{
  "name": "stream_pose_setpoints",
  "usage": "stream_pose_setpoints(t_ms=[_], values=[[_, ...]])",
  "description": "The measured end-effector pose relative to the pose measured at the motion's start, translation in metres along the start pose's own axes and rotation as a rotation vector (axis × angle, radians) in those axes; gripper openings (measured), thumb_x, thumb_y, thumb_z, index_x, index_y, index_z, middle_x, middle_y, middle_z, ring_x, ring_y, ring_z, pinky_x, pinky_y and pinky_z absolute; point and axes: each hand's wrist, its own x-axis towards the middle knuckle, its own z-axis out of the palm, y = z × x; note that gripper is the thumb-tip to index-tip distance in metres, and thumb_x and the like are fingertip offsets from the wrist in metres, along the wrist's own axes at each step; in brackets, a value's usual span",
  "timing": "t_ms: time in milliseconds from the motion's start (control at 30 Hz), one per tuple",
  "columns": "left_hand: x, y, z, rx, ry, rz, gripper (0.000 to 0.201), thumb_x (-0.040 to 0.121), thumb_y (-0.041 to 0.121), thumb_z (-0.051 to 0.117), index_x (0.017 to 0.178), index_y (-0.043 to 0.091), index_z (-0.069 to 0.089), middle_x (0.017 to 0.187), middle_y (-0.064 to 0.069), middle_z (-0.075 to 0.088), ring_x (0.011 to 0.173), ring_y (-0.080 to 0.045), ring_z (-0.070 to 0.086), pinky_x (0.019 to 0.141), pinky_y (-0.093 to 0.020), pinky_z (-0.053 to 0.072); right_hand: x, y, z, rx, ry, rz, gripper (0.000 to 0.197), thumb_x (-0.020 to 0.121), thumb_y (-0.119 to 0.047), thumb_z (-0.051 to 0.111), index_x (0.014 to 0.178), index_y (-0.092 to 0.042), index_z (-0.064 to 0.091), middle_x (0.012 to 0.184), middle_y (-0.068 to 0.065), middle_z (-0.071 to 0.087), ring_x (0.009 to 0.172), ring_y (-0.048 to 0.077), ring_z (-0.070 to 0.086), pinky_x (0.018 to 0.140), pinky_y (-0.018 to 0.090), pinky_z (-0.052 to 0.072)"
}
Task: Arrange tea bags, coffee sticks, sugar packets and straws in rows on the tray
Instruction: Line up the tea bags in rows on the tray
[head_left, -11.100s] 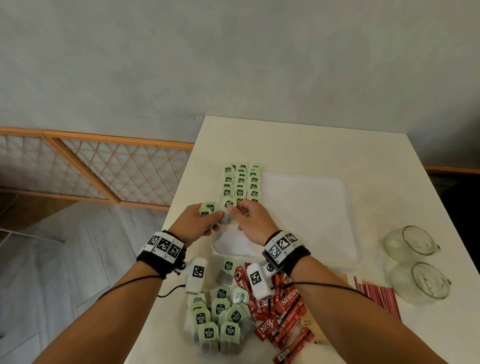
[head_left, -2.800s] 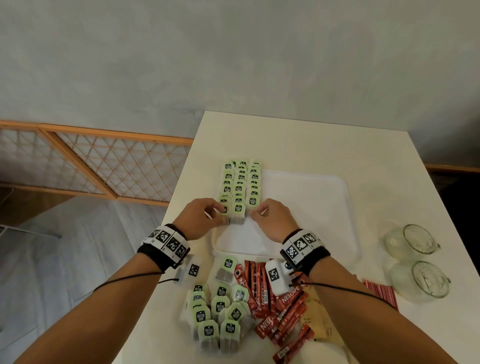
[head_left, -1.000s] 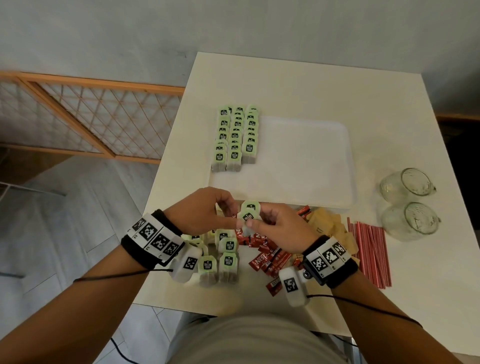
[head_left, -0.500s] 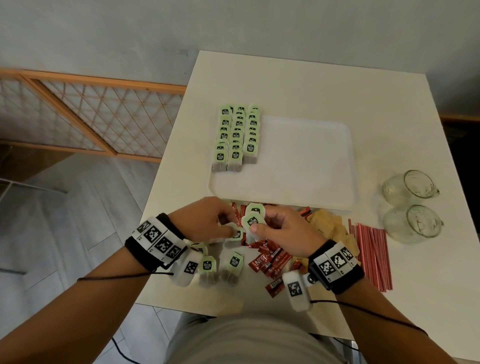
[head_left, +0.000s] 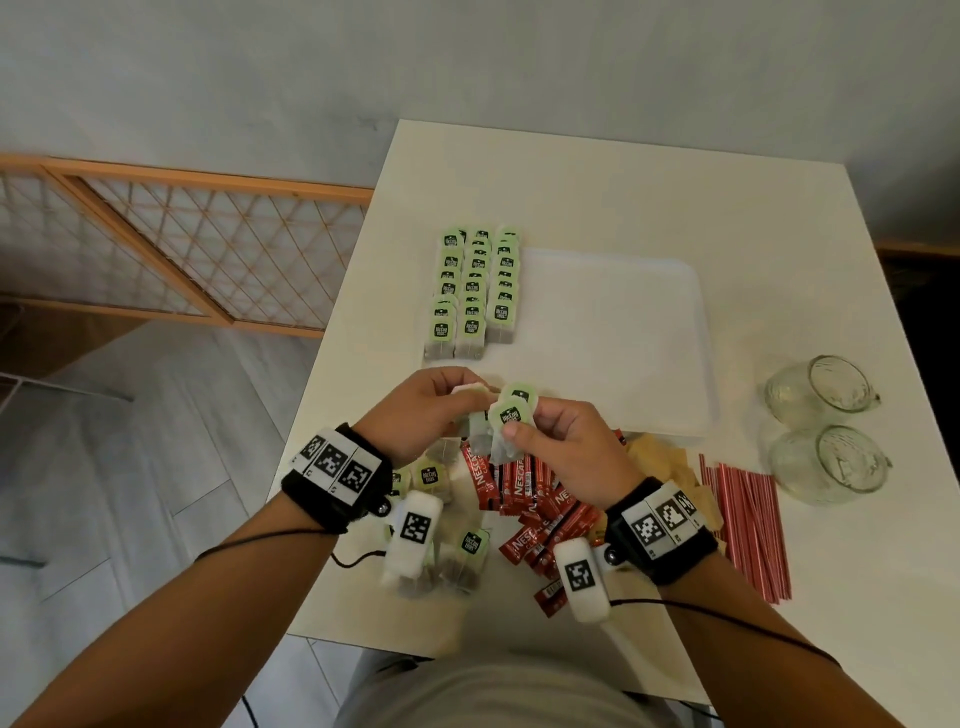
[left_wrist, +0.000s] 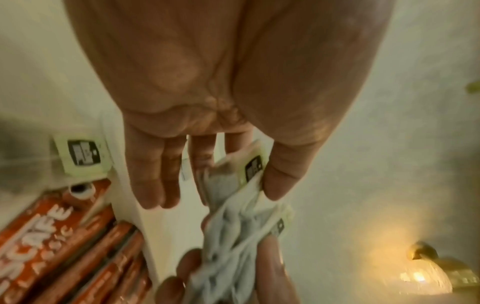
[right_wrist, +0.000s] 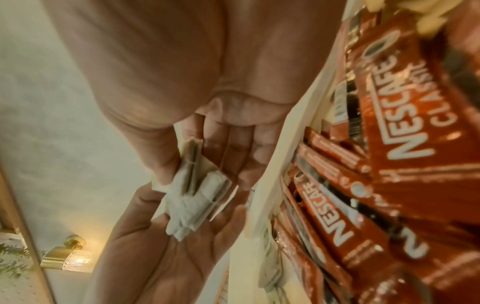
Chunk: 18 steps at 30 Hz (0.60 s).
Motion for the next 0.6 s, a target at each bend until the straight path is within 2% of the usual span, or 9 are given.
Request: stream_pose_setpoints(t_ms=[100,167,200,233,300,367,433,500,600], values=[[0.005,0.004,0.011,-0.249,0.022,-0.039,0.015,0.099,0.009,0.054,0.092,0.010,0.067,0.085,-0.009,0.071,0.070,-0.019,0.066,0.062,-0.030,0.056,0.009,-0.005,0.005,0.012,0.057,-0.012,0.012,0.097,-0.017,0.067,0.105,-0.014,0.076,0.096,0.005,0.079,0.092,0.025,0.075,0.088,0.039,0.059],[0.008,0.006,0.016,-0.366,0.067,-0.070,0.015,0.100,0.009,0.050,0.097,0.007,0.065,0.087,-0.013,0.069,0.073,-0.022,0.066,0.069,-0.035,0.056,0.017,-0.006,0.009,-0.025,0.098,-0.032,0.008,0.096,-0.022,0.070,0.092,-0.025,0.076,0.089,0.001,0.077,0.084,0.022,0.073,0.081,0.038,0.058],[0.011,0.006,0.017,-0.418,0.077,-0.082,0.016,0.100,0.009,0.049,0.102,0.004,0.064,0.091,-0.016,0.069,0.077,-0.024,0.067,0.076,-0.040,0.057,0.021,-0.005,0.010,-0.063,0.132,-0.045,0.015,0.094,-0.023,0.072,0.080,-0.029,0.073,0.080,-0.003,0.072,0.076,0.017,0.068,0.075,0.034,0.055],[0.012,0.006,0.018,-0.456,0.071,-0.092,0.019,0.101,0.011,0.048,0.109,0.001,0.062,0.095,-0.019,0.069,0.082,-0.027,0.068,0.081,-0.045,0.057,0.025,-0.004,0.010,-0.096,0.168,-0.057,0.024,0.093,-0.023,0.073,0.070,-0.029,0.068,0.071,-0.006,0.065,0.067,0.011,0.062,0.068,0.029,0.051],[0.015,0.006,0.018,-0.480,0.060,-0.113,0.026,0.103,0.016,0.047,0.117,-0.001,0.060,0.102,-0.020,0.071,0.089,-0.029,0.071,0.085,-0.050,0.057,0.032,-0.005,0.010,-0.120,0.203,-0.052,0.028,0.093,-0.026,0.074,0.066,-0.021,0.063,0.066,0.006,0.058,0.062,0.011,0.057,0.062,0.028,0.049],[0.018,0.007,0.016,-0.454,0.061,-0.132,0.033,0.104,0.026,0.046,0.121,0.003,0.062,0.107,-0.020,0.072,0.092,-0.031,0.071,0.087,-0.050,0.057,0.037,-0.006,0.010,-0.149,0.189,-0.040,0.022,0.093,-0.031,0.073,0.078,-0.015,0.070,0.074,0.011,0.069,0.068,0.022,0.067,0.067,0.038,0.058],[0.020,0.007,0.014,-0.438,0.052,-0.150,0.043,0.104,0.040,0.044,0.123,0.007,0.064,0.110,-0.021,0.072,0.096,-0.032,0.071,0.089,-0.050,0.056,0.042,-0.005,0.009,-0.111,0.176,-0.015,0.003,0.094,-0.026,0.071,0.093,-0.025,0.073,0.085,0.001,0.076,0.079,0.017,0.073,0.077,0.038,0.060],[0.022,0.006,0.011,-0.402,0.021,-0.130,0.040,0.103,0.041,0.048,0.125,0.013,0.064,0.115,-0.017,0.072,0.100,-0.031,0.071,0.089,-0.047,0.057,0.048,-0.001,0.009,-0.084,0.202,0.016,0.022,0.093,-0.025,0.073,0.115,-0.026,0.068,0.092,0.000,0.077,0.086,0.017,0.075,0.084,0.042,0.060],[0.023,0.002,0.008,-0.331,0.013,-0.058,0.028,0.099,0.020,0.060,0.127,0.018,0.062,0.122,-0.011,0.070,0.111,-0.030,0.069,0.085,-0.039,0.060,0.056,0.002,0.008,-0.098,0.246,0.058,0.048,0.092,-0.025,0.074,0.136,-0.024,0.054,0.093,0.003,0.074,0.085,0.018,0.074,0.085,0.040,0.060]])
